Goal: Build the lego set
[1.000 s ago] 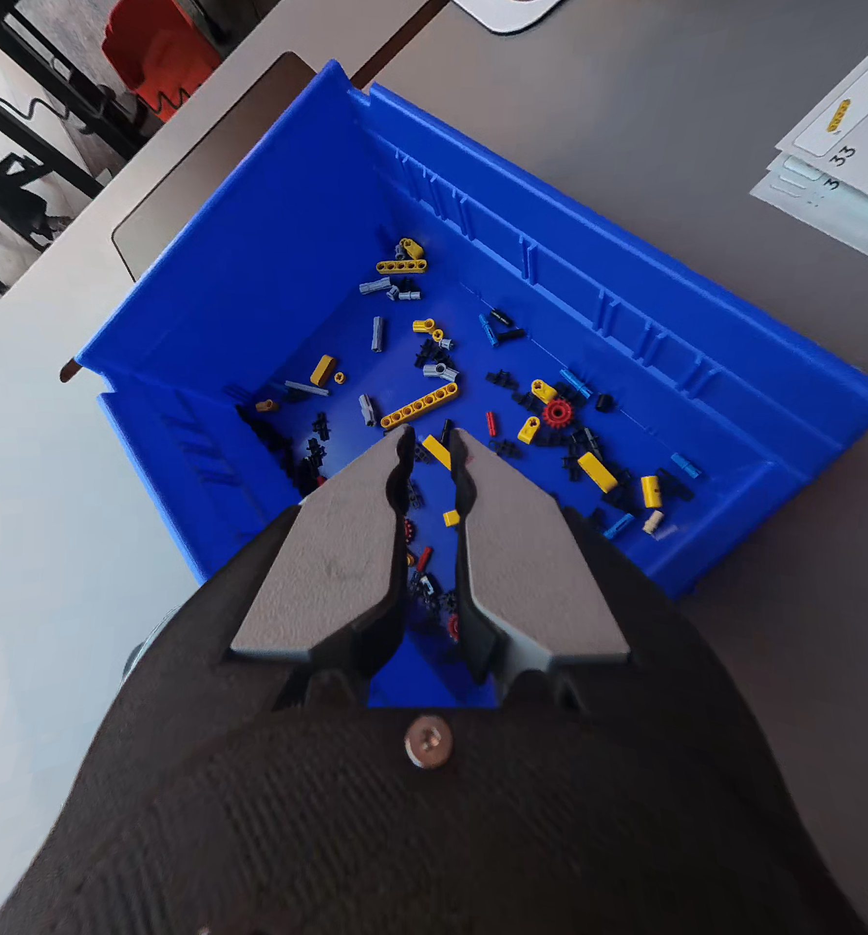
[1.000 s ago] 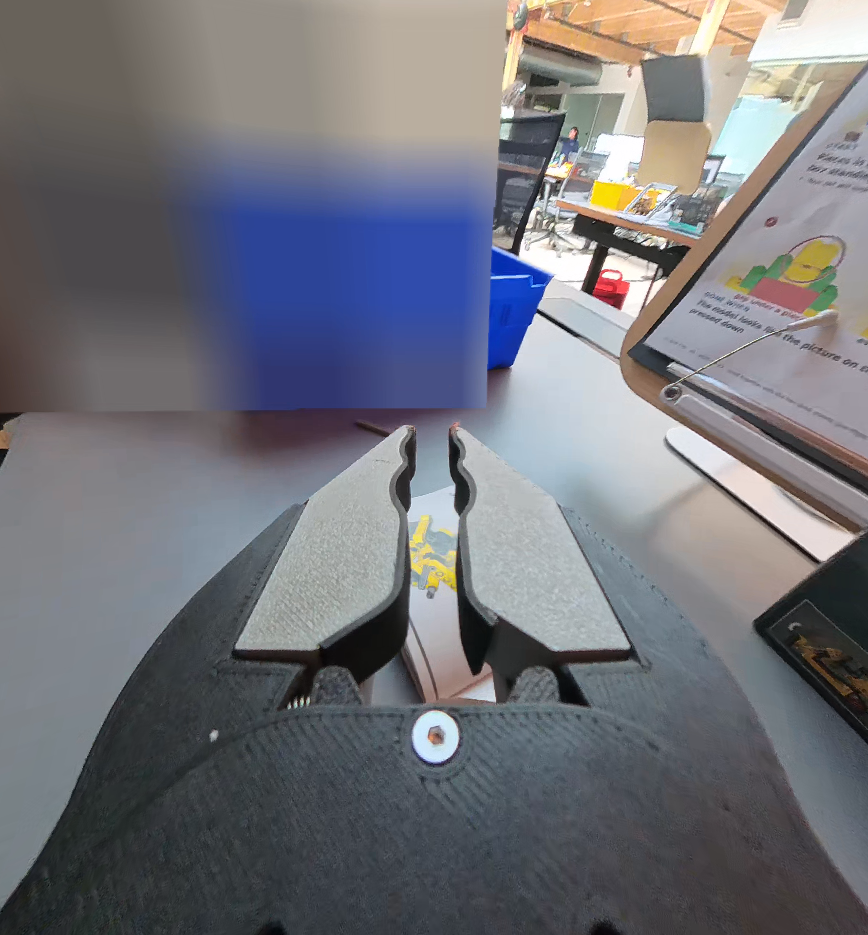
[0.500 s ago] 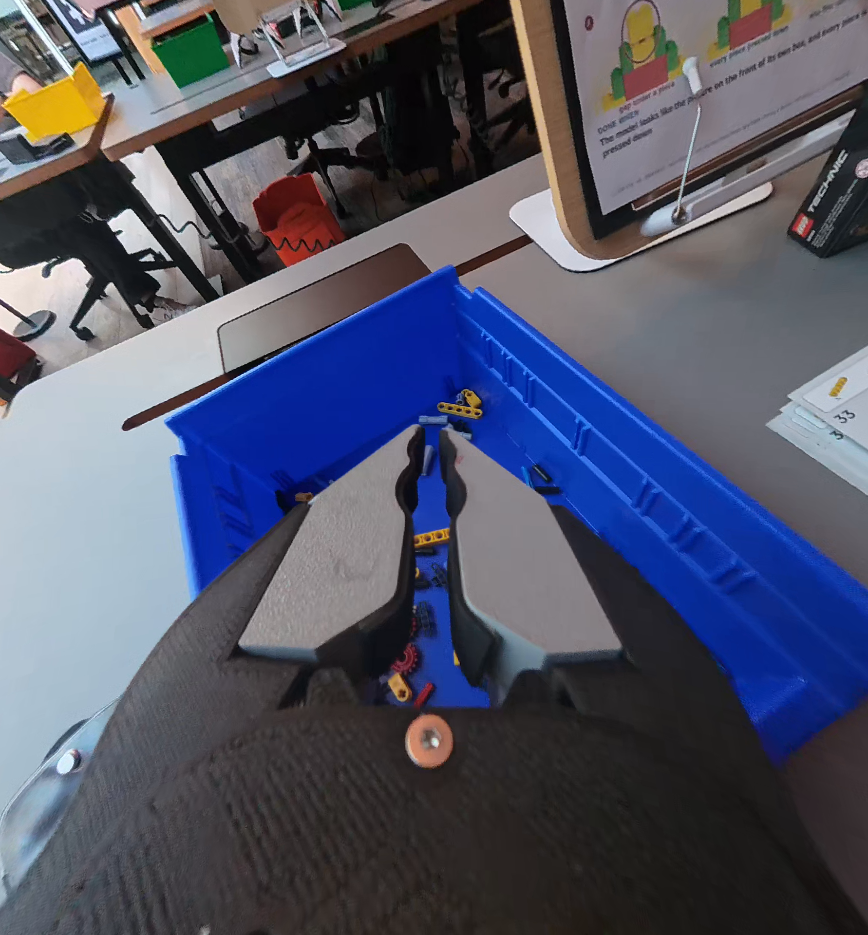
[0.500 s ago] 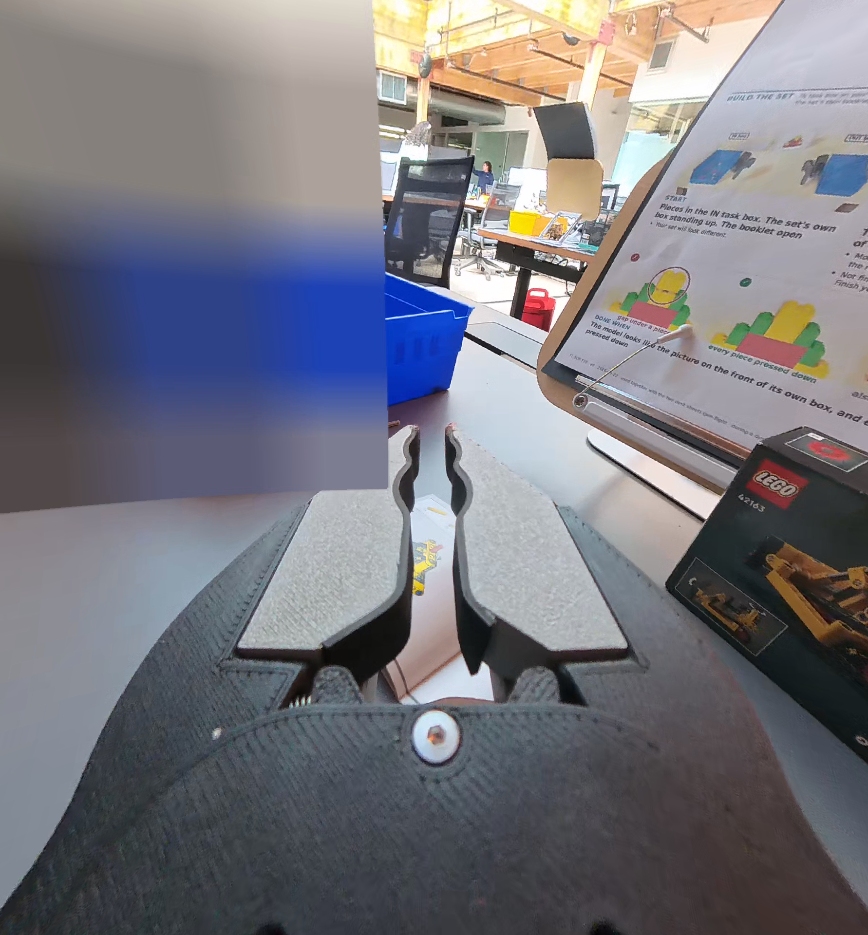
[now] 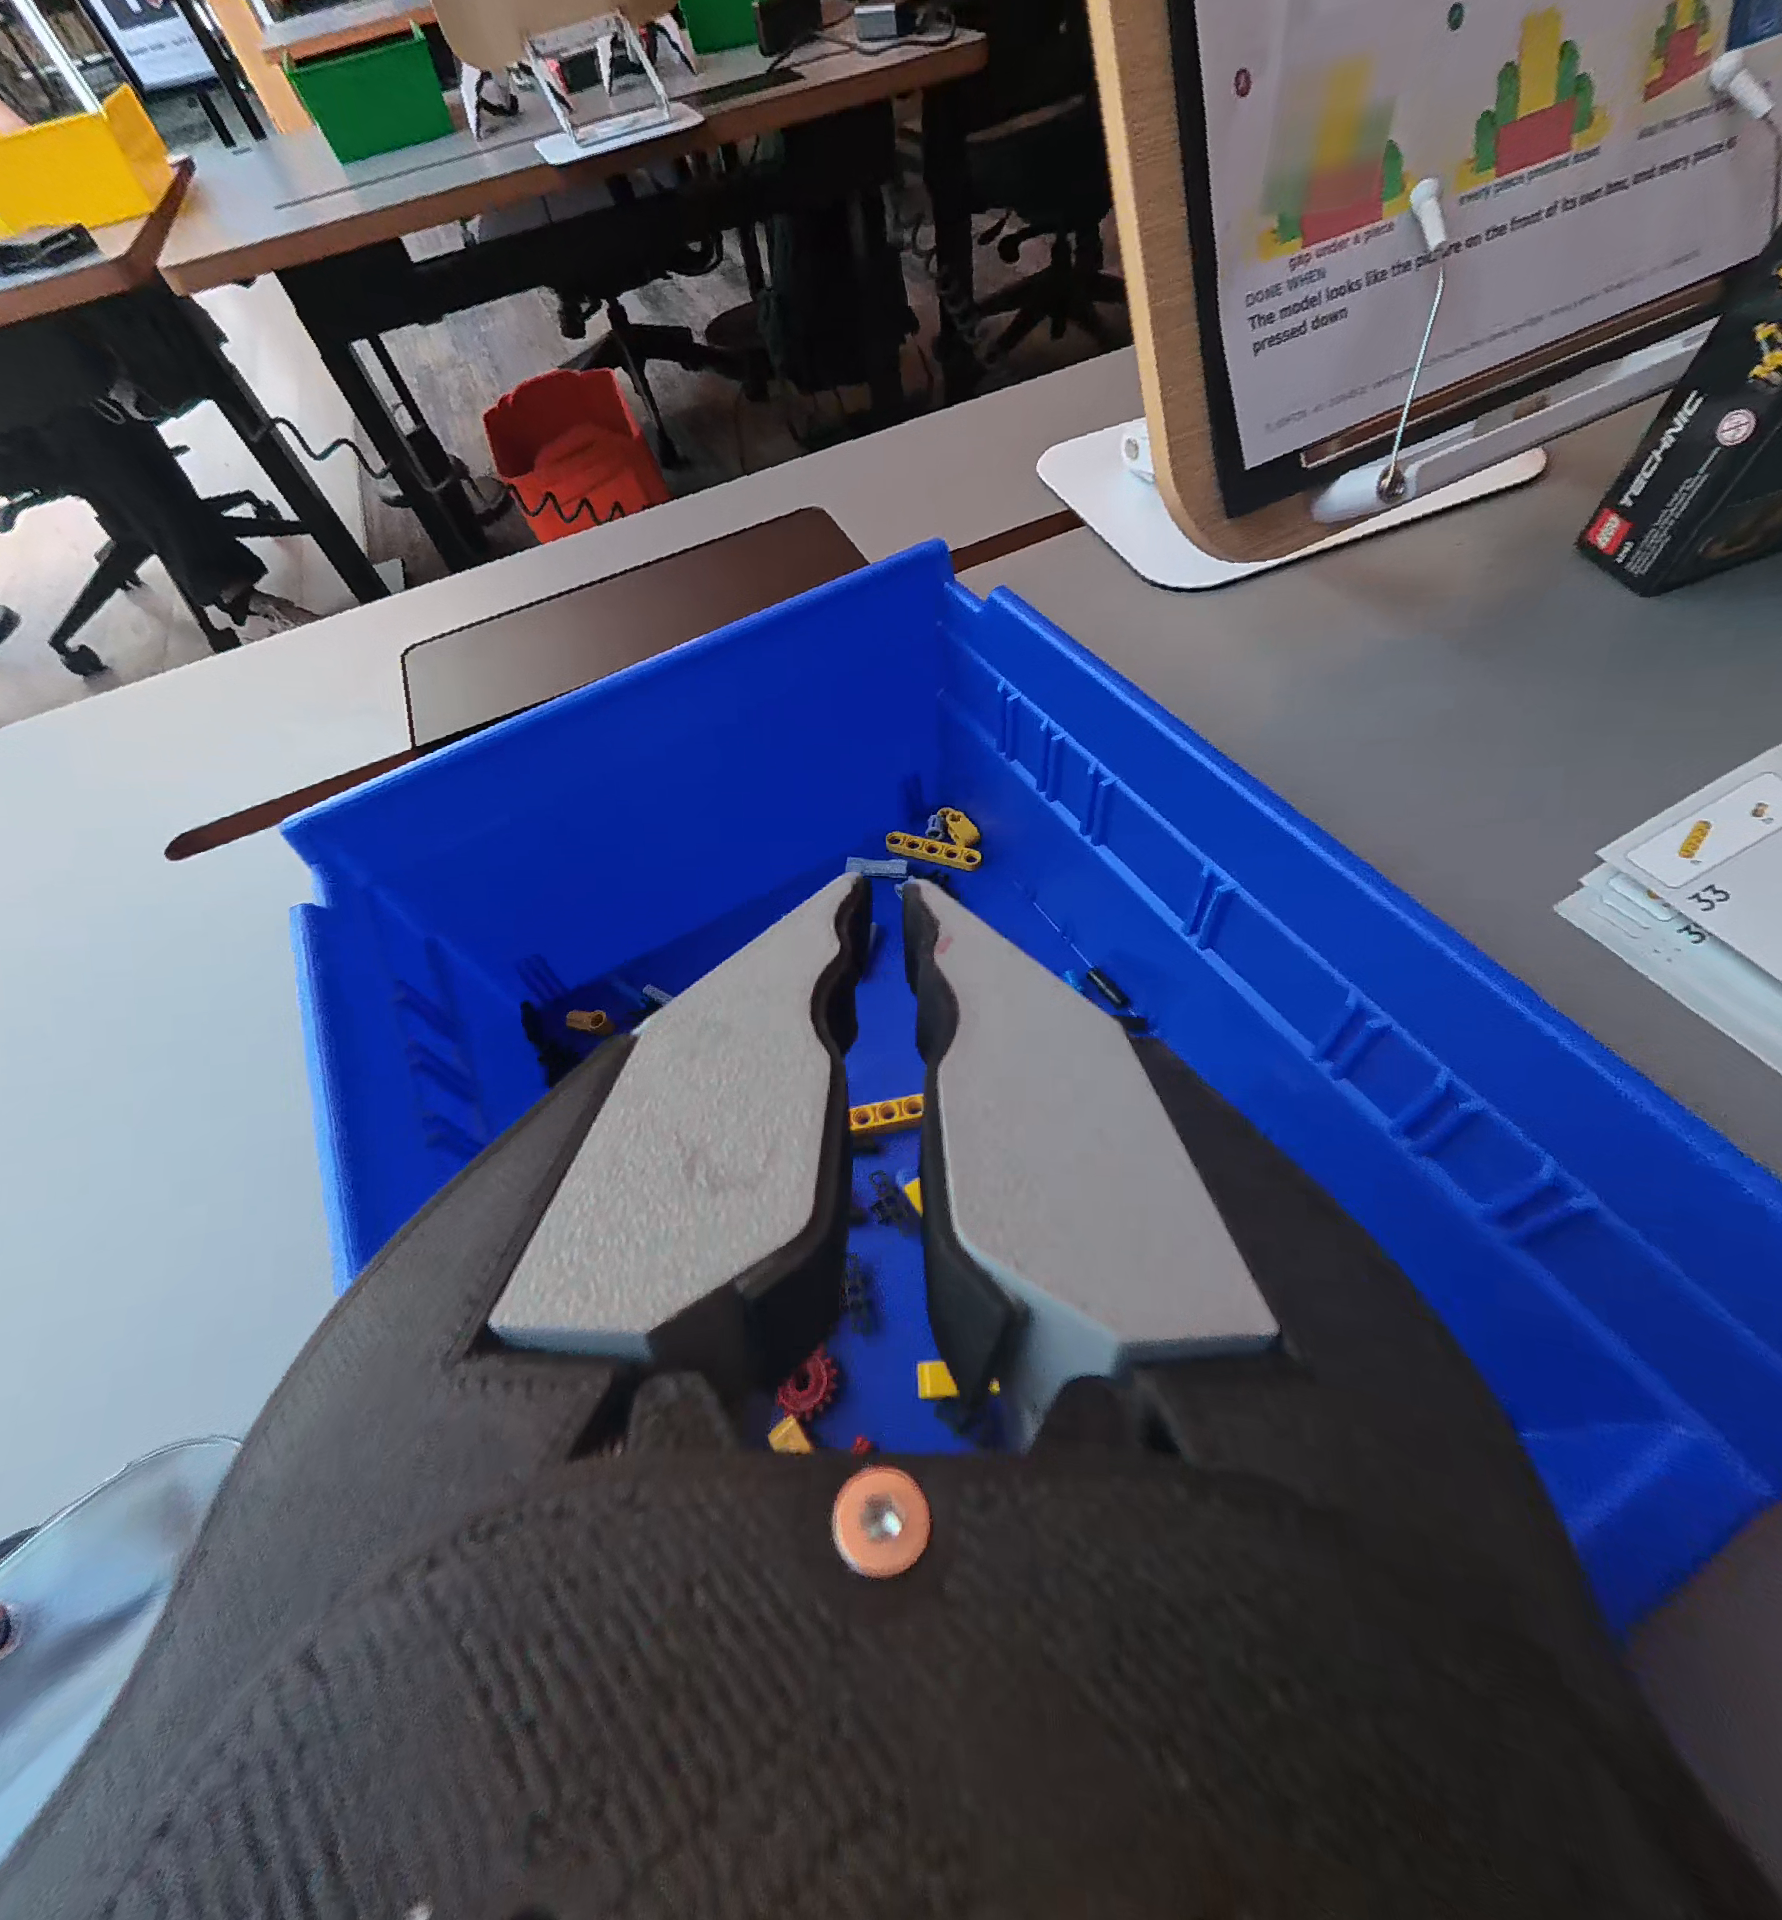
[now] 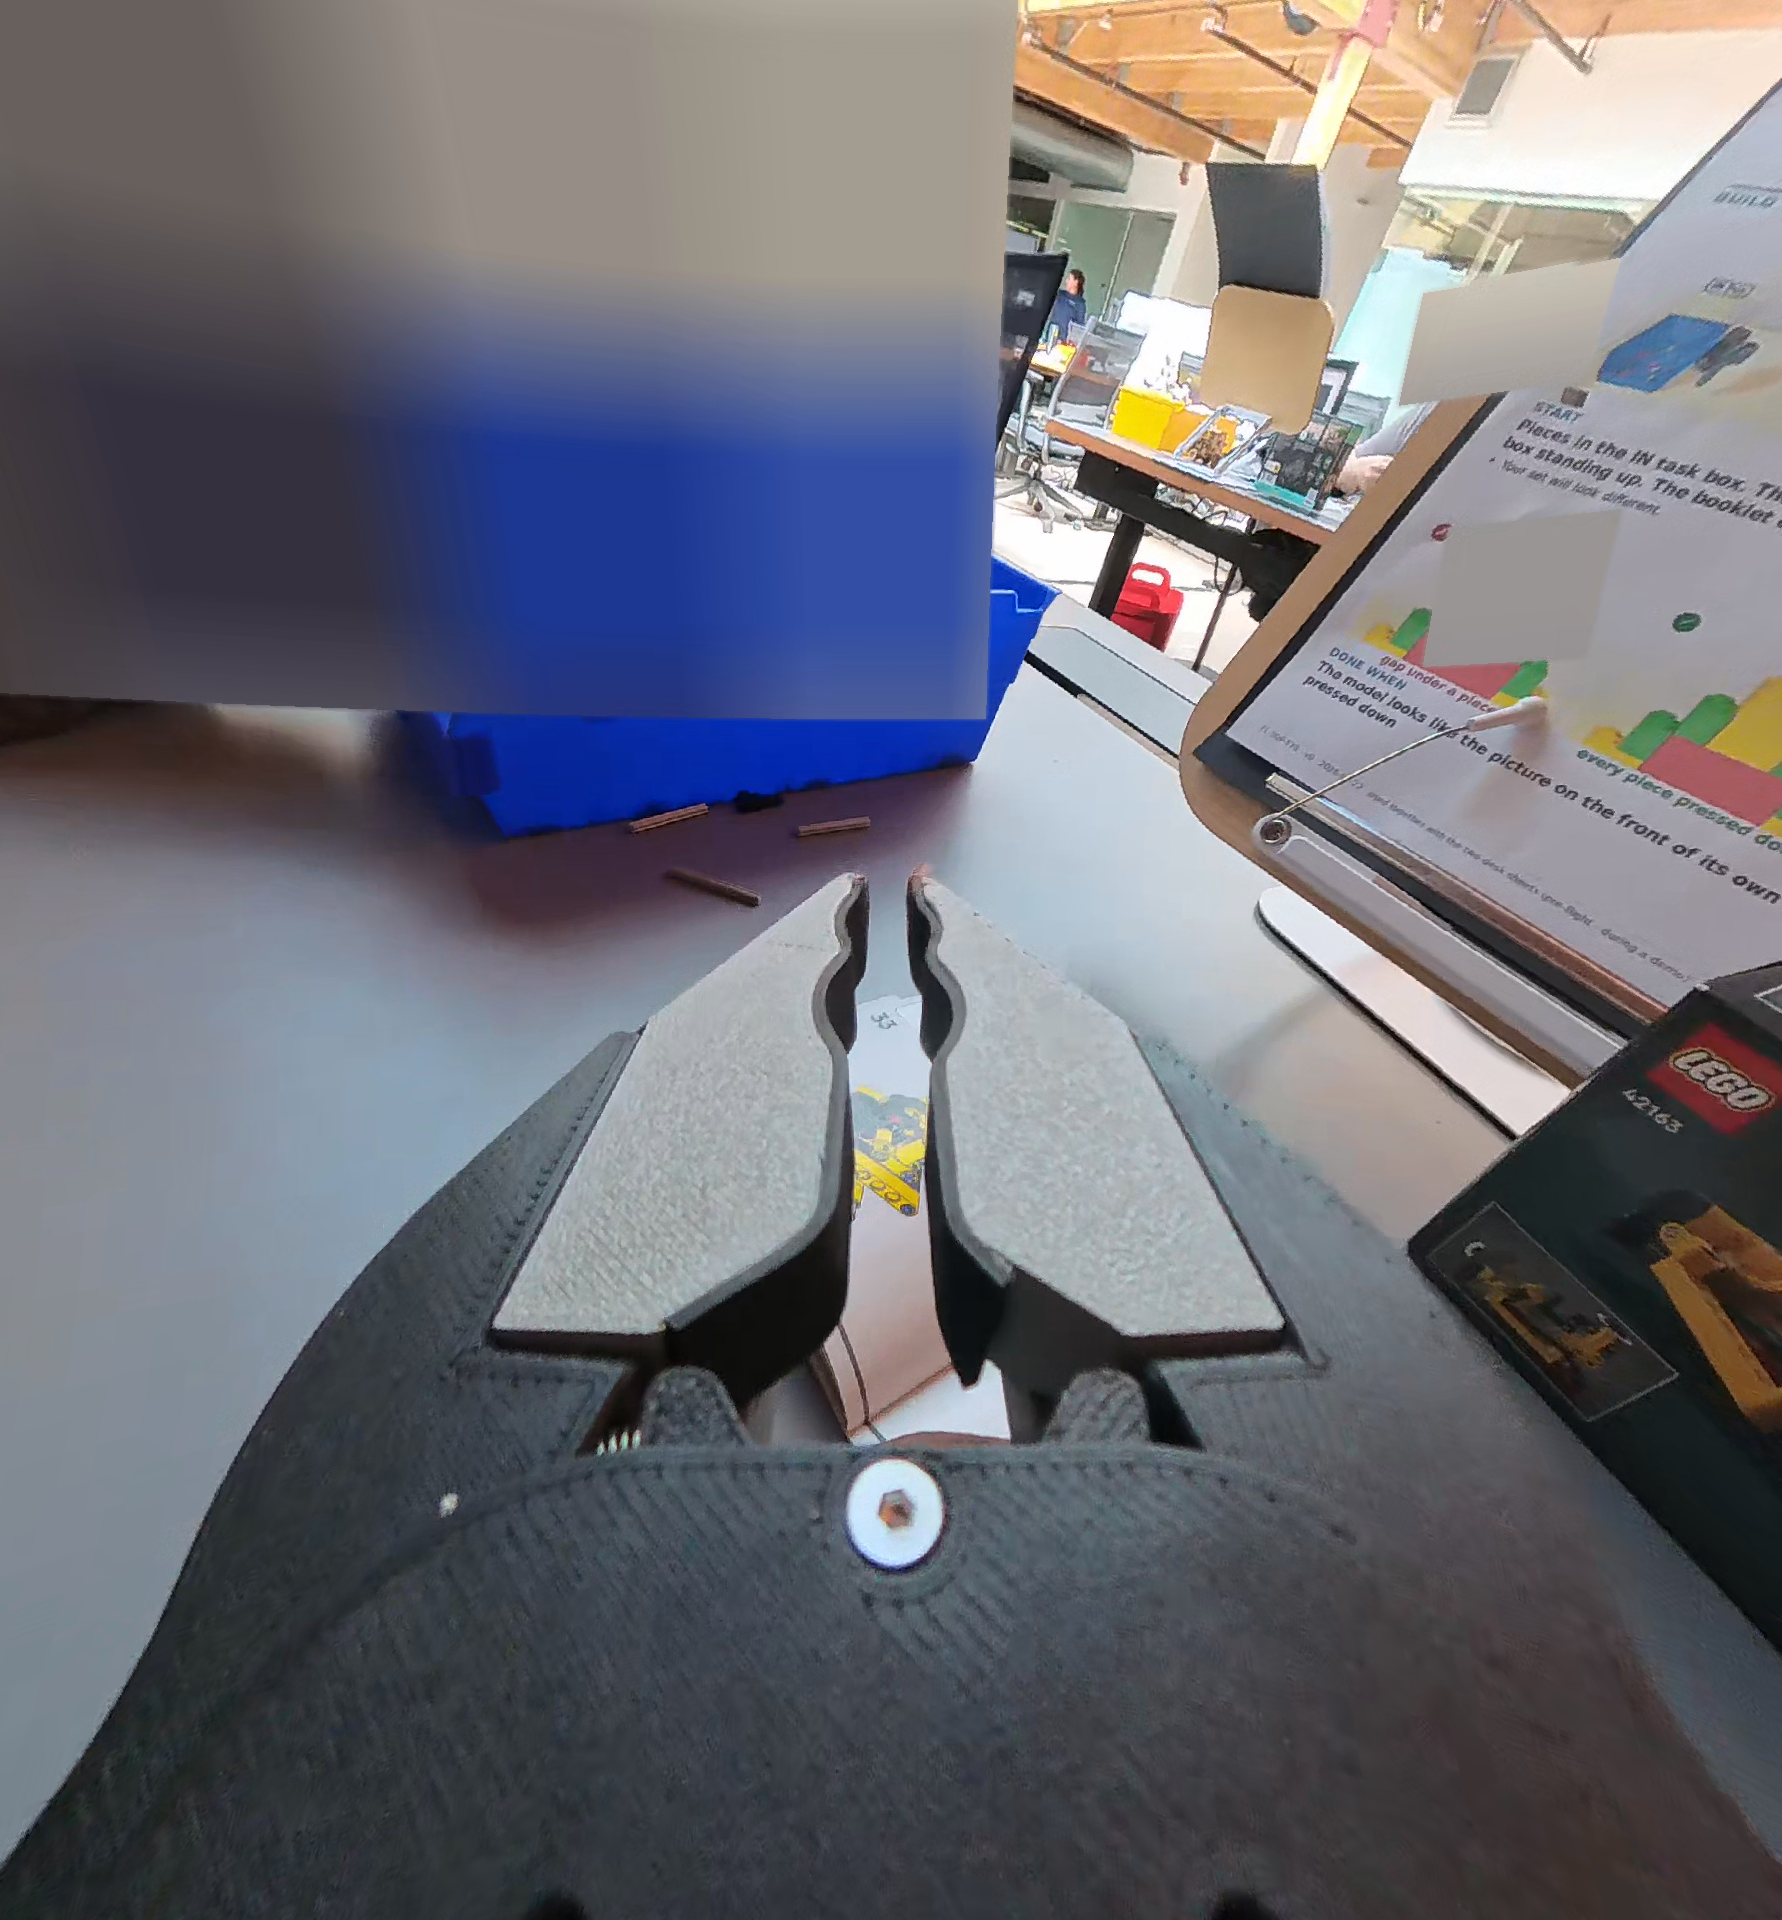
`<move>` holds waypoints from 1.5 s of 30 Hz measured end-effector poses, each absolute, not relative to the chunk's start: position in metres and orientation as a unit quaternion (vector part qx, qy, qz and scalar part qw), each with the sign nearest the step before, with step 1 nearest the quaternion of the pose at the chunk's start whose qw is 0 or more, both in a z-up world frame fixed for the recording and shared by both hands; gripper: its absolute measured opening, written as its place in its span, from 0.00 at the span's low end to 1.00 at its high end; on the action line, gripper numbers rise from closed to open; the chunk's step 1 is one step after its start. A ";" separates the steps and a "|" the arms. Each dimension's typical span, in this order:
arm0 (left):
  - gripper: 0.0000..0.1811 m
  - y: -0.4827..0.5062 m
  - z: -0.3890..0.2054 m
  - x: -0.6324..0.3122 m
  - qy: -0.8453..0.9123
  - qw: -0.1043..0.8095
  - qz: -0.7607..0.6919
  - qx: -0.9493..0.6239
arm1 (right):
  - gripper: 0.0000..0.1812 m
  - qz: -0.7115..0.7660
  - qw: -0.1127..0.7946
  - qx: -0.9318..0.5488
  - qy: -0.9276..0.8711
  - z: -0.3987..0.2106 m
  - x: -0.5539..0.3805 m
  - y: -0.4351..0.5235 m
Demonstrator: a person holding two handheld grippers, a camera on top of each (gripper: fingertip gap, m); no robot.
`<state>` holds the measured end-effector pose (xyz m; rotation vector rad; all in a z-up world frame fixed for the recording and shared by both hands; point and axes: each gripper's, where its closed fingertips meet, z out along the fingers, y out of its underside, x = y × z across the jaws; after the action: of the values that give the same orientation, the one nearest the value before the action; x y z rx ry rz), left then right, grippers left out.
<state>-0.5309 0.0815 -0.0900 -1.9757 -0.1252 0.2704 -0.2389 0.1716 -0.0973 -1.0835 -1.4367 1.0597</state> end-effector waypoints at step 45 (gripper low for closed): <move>0.01 0.093 -0.111 -0.522 -0.019 0.504 0.132 -0.853 | 0.02 0.459 0.444 -0.476 -0.605 -0.121 -0.250 0.170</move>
<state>-0.5216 0.0932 -0.1114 -2.0602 -0.0461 0.3189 -0.2502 0.1695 -0.1214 -1.1807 -1.4989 1.1385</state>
